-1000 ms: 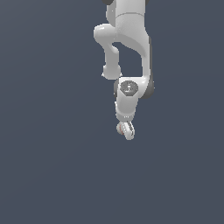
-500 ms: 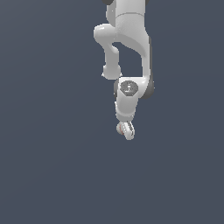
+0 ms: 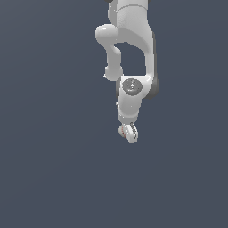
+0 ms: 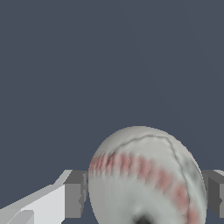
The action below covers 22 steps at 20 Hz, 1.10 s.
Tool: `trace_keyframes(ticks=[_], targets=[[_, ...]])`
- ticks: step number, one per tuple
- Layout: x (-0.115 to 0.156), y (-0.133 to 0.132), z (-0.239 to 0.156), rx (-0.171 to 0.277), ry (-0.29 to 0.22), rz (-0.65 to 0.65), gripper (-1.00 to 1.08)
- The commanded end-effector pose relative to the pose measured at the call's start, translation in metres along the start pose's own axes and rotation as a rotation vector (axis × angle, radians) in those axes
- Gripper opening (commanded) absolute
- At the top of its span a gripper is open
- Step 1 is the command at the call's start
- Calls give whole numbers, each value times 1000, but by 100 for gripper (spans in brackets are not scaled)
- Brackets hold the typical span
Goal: Pick up the object and move it to a goal position.
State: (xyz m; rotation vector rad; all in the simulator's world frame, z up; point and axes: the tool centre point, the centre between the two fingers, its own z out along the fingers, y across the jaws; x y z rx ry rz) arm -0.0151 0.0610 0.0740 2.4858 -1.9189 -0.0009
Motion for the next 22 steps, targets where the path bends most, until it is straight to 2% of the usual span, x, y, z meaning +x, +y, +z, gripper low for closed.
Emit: trace_keyframes(ticks=[1,22], targets=[[3,-8,-15,3,1,0,-100],[36,-95,-164,1,2,0,-100]])
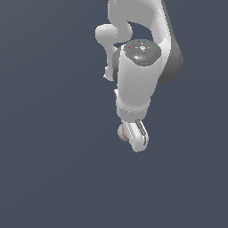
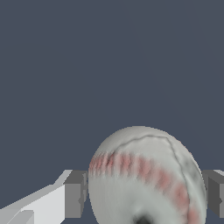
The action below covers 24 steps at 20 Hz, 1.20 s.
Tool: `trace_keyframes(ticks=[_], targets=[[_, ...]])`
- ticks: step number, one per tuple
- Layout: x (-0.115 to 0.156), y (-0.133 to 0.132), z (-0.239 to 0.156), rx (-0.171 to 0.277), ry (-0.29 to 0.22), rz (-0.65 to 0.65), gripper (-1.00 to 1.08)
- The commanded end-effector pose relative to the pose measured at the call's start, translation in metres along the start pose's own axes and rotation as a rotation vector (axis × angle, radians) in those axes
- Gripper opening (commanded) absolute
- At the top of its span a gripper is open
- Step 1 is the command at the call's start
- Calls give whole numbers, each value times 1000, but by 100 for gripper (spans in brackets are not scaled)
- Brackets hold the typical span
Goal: Pick up the object and move it to a goal position.
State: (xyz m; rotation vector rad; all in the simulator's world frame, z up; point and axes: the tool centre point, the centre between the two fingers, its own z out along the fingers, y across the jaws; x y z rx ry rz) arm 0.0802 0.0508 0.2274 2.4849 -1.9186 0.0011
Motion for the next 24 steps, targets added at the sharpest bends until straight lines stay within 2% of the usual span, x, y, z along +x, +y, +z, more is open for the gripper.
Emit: trace_keyframes(ticks=[1,12,24], targets=[[3,-9,-16,1,0,0,-100],[14,-39,-61,1,-1,-1,-100],[18,-51,-77,1,-2,-1,-100]])
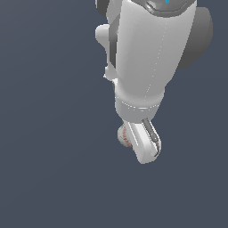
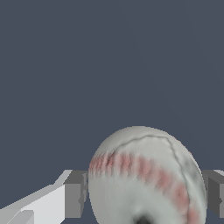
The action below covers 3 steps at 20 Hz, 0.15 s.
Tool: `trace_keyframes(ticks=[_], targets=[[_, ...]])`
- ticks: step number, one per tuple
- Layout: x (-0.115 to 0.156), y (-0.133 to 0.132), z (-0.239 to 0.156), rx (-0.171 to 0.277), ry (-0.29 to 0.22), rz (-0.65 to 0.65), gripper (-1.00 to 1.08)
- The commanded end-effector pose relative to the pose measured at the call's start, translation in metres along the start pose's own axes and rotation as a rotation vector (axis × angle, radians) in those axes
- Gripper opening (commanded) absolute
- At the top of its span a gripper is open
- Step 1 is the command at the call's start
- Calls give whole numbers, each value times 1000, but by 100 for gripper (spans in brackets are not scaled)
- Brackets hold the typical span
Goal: Pick up the object and move it to a goal position.
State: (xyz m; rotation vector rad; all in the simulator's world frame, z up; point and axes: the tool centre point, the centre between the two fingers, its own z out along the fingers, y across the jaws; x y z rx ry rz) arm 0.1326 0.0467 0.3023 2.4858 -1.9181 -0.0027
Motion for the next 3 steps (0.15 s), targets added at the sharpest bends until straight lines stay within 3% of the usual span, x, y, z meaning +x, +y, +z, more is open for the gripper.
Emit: trace_keyframes(ticks=[1,3], targets=[[0,-1,-3,2,0,0,-100],[0,-2,-3,2,0,0,-100]])
